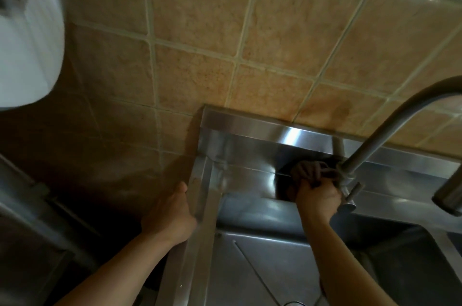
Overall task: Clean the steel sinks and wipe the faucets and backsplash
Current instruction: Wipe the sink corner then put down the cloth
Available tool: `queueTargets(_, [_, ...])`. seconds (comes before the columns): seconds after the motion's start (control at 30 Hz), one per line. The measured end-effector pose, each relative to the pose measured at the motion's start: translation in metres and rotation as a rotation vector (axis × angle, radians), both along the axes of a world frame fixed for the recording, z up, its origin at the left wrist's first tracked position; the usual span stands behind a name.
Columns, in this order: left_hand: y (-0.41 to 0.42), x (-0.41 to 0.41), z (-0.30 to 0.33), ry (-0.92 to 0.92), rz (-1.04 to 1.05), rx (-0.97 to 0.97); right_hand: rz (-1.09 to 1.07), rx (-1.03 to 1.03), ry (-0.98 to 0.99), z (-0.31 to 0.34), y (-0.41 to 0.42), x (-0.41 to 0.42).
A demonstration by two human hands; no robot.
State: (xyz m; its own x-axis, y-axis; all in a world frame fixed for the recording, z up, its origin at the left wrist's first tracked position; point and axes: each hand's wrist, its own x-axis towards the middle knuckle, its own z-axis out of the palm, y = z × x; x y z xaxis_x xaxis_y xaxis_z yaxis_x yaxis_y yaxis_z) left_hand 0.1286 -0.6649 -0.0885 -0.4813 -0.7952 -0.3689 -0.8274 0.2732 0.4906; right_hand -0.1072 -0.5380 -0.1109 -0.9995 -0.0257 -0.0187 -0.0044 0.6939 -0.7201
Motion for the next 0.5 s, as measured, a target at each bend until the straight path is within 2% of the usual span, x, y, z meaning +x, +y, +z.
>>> queueTargets(0.07, [0.0, 0.001, -0.004, 0.01, -0.009, -0.012, -0.111, -0.163, -0.02, 0.006, -0.013, 0.008])
queueTargets(0.13, [-0.002, 0.003, -0.007, 0.015, -0.01, -0.019, -0.097, -0.227, -0.032, 0.005, -0.033, 0.017])
queueTargets(0.3, [-0.006, 0.007, -0.007, 0.068, -0.008, 0.024, 0.258, -0.147, -0.044, -0.01, -0.079, 0.062])
queueTargets(0.5, [-0.006, 0.022, -0.009, 0.088, -0.001, 0.026, 0.744, 0.139, 0.023, -0.007, -0.107, 0.101])
